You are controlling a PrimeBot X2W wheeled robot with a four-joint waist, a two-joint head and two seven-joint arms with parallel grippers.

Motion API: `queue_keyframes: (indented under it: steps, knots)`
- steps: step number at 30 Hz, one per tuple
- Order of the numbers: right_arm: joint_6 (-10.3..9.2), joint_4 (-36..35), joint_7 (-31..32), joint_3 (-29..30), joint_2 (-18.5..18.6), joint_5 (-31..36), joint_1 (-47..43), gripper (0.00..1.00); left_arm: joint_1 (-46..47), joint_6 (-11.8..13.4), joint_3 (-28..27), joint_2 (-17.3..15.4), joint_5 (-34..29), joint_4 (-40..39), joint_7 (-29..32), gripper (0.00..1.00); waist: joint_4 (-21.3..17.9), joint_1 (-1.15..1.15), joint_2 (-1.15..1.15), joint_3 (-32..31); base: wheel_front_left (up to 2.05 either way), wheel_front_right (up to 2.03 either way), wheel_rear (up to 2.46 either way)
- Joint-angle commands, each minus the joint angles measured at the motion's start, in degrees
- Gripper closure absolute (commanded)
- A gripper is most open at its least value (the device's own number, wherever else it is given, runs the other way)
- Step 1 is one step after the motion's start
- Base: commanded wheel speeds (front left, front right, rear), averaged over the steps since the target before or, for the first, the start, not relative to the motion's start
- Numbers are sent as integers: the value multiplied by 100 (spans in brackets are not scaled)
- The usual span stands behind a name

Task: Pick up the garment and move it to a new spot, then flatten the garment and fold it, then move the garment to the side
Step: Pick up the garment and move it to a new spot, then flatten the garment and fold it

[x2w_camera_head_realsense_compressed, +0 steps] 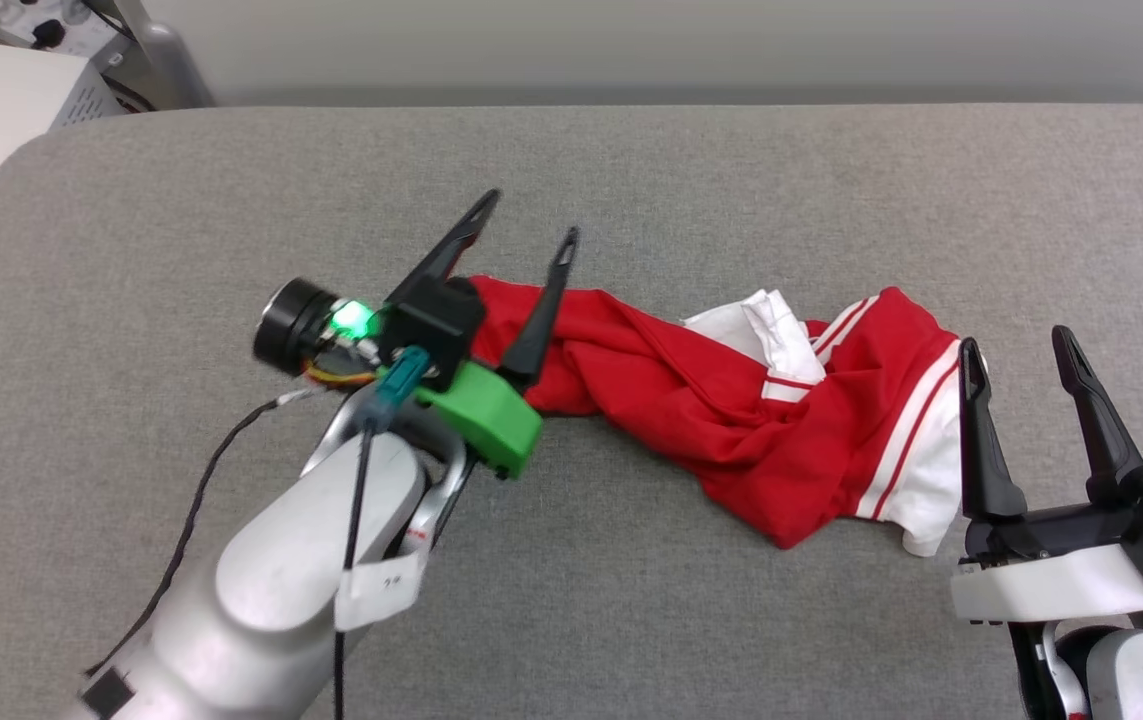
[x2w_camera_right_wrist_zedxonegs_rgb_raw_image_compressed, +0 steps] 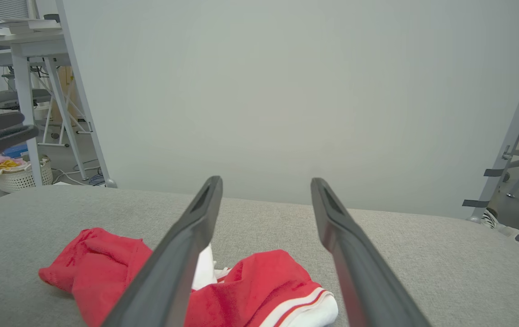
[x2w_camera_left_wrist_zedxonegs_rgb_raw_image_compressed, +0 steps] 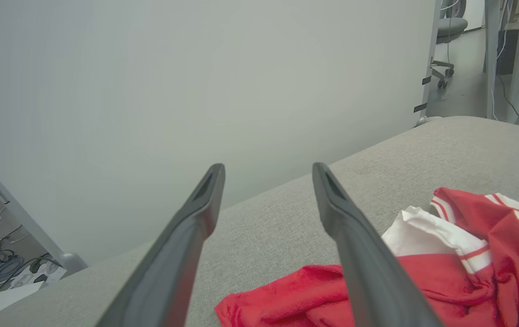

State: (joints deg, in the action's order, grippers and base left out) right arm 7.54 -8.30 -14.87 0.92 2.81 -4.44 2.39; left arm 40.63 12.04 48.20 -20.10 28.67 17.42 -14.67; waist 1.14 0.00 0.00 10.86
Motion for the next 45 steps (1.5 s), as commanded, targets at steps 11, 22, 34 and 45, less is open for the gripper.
queue_keyframes:
  steps: [11, 22, 34, 45]
  knots:
    - [-5, 208, -13, 46, 7, 147, -269, 0, -2459, 614, -2126, -83, -880, -1116, -32, 0, 338, 0, 0, -412, 0, 0, 0]
    - [-5, 450, -13, -10, 7, -90, -615, 0, -3847, -30, -3424, 729, -1722, -1415, -32, 0, 347, 0, 0, -704, 0, 0, 0]
    - [-5, 614, -13, -26, 7, -221, -871, 0, -4228, -533, -3944, 1169, -2263, -1350, -32, 0, 346, 0, 0, -834, 0, 0, 0]
    - [-5, 694, -13, -61, 7, -256, -927, 0, -4332, -778, -4183, 1345, -2498, -1236, -32, 0, 360, 0, 0, -815, 0, 0, 0]
